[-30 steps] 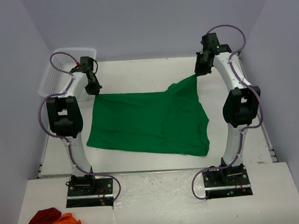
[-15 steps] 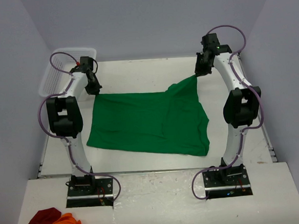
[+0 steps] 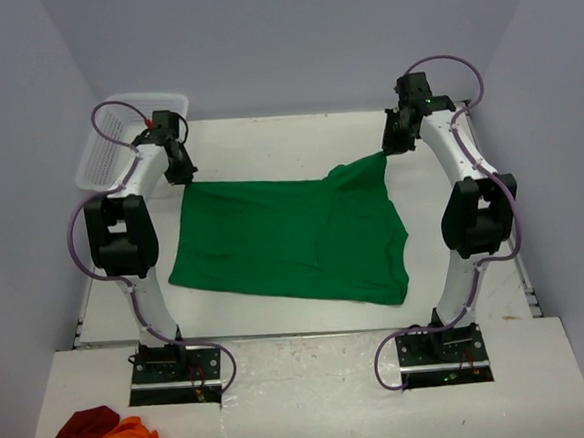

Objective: Fold and stack the t-shirts
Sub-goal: Fold the other side of the tshirt into a rectangle

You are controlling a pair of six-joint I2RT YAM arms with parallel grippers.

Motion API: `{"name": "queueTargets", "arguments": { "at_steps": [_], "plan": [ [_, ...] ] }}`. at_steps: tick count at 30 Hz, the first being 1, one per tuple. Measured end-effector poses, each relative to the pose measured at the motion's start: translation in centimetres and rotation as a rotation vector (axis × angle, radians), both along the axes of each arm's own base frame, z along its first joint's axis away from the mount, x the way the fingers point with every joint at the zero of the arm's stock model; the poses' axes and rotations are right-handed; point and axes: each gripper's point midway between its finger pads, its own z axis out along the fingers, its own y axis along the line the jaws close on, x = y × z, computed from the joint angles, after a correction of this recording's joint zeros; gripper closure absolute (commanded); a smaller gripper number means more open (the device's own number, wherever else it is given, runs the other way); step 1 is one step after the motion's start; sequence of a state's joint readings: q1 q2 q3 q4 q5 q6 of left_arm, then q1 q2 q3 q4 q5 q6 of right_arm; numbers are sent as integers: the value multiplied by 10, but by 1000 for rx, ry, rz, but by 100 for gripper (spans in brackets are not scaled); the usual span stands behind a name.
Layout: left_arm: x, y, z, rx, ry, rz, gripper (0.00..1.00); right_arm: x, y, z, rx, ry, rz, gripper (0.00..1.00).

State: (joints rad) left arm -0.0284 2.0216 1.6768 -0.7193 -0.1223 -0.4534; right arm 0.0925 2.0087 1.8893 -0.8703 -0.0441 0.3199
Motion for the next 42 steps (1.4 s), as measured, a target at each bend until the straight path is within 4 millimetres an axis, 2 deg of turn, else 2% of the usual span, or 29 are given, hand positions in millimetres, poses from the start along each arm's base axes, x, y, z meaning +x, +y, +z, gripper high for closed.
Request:
{"name": "queueTargets", "arguments": {
  "at_steps": [7,19,28,35,42],
  "plan": [
    [-17,-6,12,-36,-22,-6,100,-25,3,7,3,-18,9,100],
    [-66,-6,14,-50,3,16,100,-83,27,8,22,-15,33,100],
    [-98,-5,25,-62,-19,52,100,-139,16,12,-1,-38,-34,100],
    [-110,-1,27,-49,-25,75,100,-178,7,-3,-34,-16,-65,100],
    [-127,3,17,-36,1,105,100,-209,0,-18,-48,10,-80,100]
  ]
}}
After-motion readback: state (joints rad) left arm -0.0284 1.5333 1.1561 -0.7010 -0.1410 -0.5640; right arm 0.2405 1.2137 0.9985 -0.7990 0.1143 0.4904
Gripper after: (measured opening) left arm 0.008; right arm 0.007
